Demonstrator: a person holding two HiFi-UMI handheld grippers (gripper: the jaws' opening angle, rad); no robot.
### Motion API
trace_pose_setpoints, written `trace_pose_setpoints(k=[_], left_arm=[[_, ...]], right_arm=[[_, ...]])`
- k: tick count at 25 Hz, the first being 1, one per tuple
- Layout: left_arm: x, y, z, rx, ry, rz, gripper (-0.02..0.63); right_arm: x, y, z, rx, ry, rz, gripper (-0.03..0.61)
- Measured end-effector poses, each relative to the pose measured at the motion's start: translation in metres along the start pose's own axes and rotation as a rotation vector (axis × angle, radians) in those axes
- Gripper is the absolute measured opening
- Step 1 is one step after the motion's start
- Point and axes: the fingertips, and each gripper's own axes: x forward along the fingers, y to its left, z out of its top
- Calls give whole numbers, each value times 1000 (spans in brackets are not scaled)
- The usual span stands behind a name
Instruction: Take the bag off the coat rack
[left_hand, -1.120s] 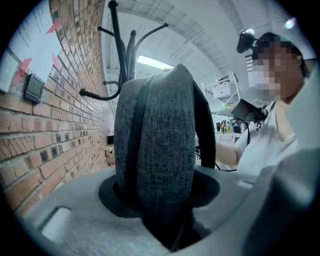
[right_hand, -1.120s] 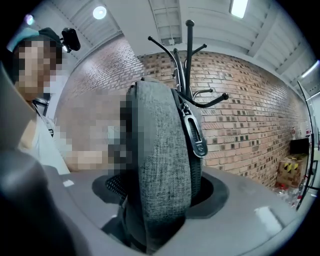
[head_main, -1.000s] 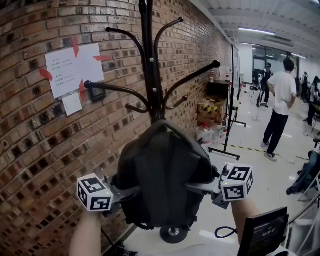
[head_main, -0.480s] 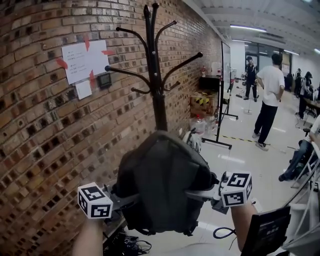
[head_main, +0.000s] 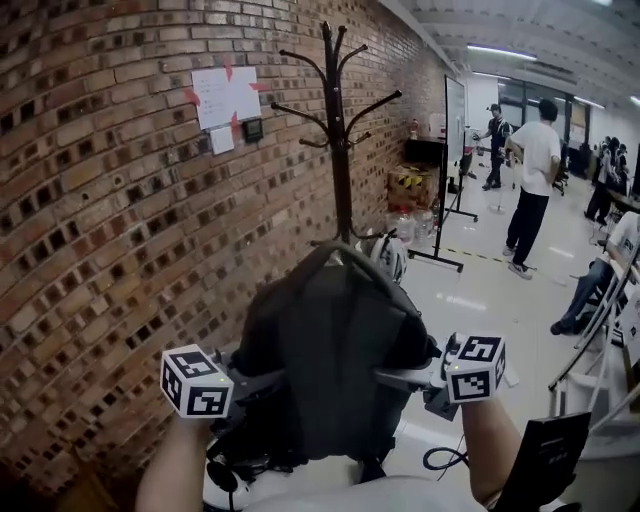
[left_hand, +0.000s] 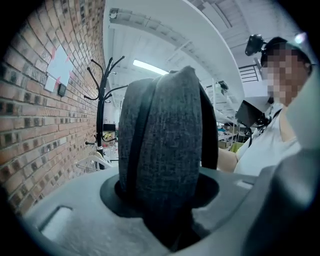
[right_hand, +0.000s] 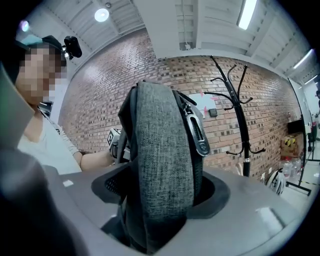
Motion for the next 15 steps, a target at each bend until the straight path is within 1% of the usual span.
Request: trace_pose_setpoints(k=[3, 6, 10, 15], left_arm=[[-31, -42, -20, -22, 6, -6, 193], [-52, -71, -29, -7, 5, -12, 193], [-64, -96, -42, -4, -10, -21, 193], [-67, -111, -52, -11, -10, -16, 193]], right_arm=[[-9, 55, -13, 25, 10, 4, 327], [-17, 92, -19, 35, 6, -5, 328], [-25, 120, -28, 37, 14, -6, 327], [-31, 133, -38, 33, 32, -1, 330]])
